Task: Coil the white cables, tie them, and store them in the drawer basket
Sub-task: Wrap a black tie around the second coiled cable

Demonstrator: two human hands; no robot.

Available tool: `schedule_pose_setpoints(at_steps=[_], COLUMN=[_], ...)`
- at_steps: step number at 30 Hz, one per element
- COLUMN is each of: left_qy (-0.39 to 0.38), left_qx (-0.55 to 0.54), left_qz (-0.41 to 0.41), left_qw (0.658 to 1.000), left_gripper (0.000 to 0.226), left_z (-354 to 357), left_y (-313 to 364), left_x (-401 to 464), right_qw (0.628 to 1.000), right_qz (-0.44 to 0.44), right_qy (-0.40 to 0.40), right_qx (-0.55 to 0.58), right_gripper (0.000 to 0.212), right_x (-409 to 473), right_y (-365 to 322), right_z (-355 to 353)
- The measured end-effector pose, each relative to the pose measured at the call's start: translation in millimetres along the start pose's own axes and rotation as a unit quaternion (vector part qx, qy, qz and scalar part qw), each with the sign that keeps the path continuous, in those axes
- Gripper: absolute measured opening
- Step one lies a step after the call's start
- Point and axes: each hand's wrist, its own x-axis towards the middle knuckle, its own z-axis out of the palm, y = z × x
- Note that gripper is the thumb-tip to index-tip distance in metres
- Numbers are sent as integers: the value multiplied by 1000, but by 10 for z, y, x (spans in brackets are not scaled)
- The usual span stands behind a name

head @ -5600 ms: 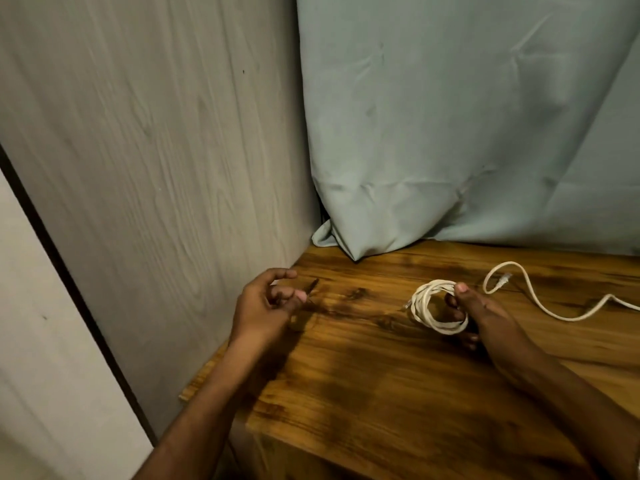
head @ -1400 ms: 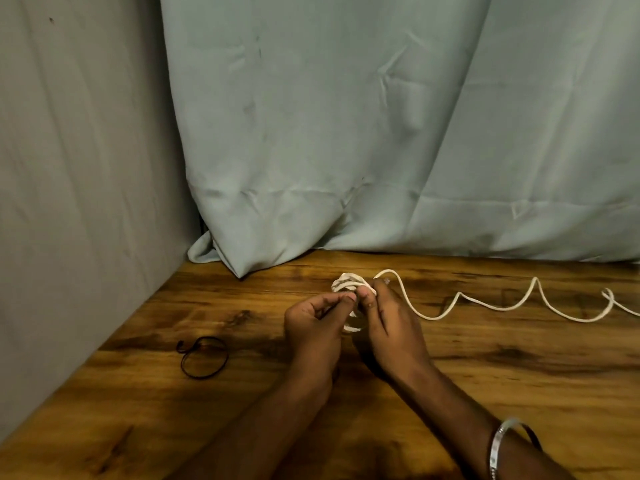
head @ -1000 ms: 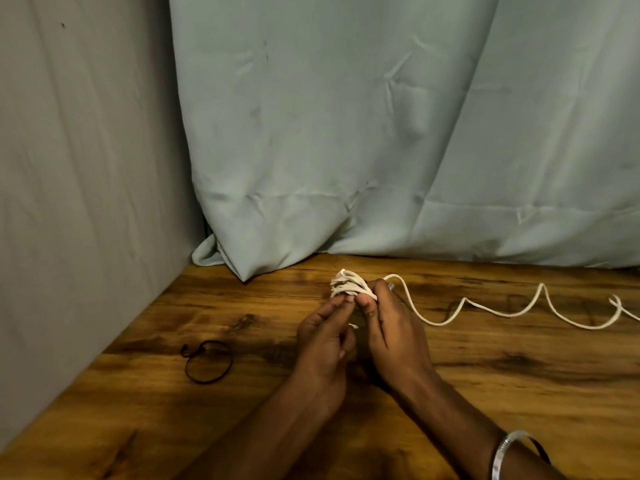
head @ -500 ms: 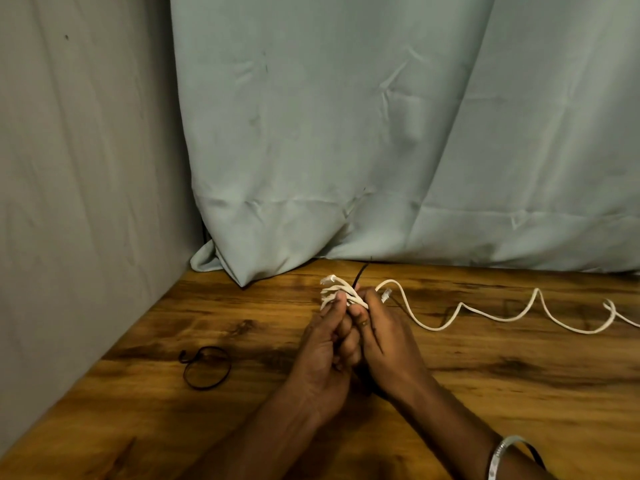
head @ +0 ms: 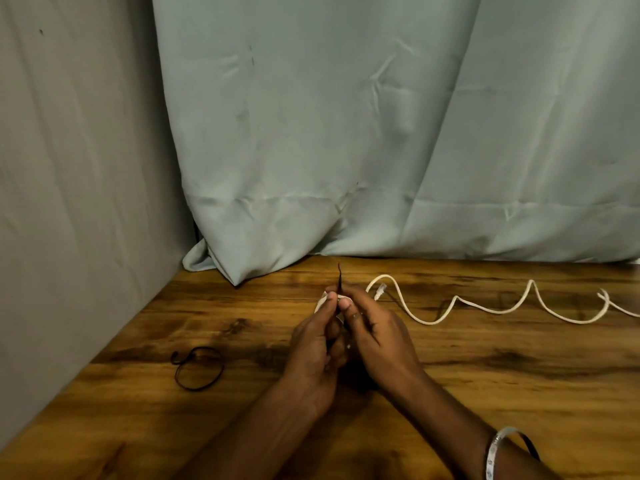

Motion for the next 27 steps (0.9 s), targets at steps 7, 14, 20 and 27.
schedule_pose_setpoints(at_steps=[7,14,20,27], left_qy=[6,-46,-71,-79], left_qx=[115,272,305,247], left_qz=[17,162,182,154], left_qw=[993,947,932,953], left_gripper=[17,17,21,18], left_z=[57,109,113,108], left_y=[26,8,-13,-30], left_x=[-124,-183,-192,-176], right_qw=[988,968,968,965], right_qz=[72,134,143,144], right_qy=[84,171,192,209], right_qx=[105,128,77,63], right_gripper=[26,24,31,37], right_x=[71,126,118,105], right_y=[110,243,290,272], right_z=[-1,-84,-93,-117])
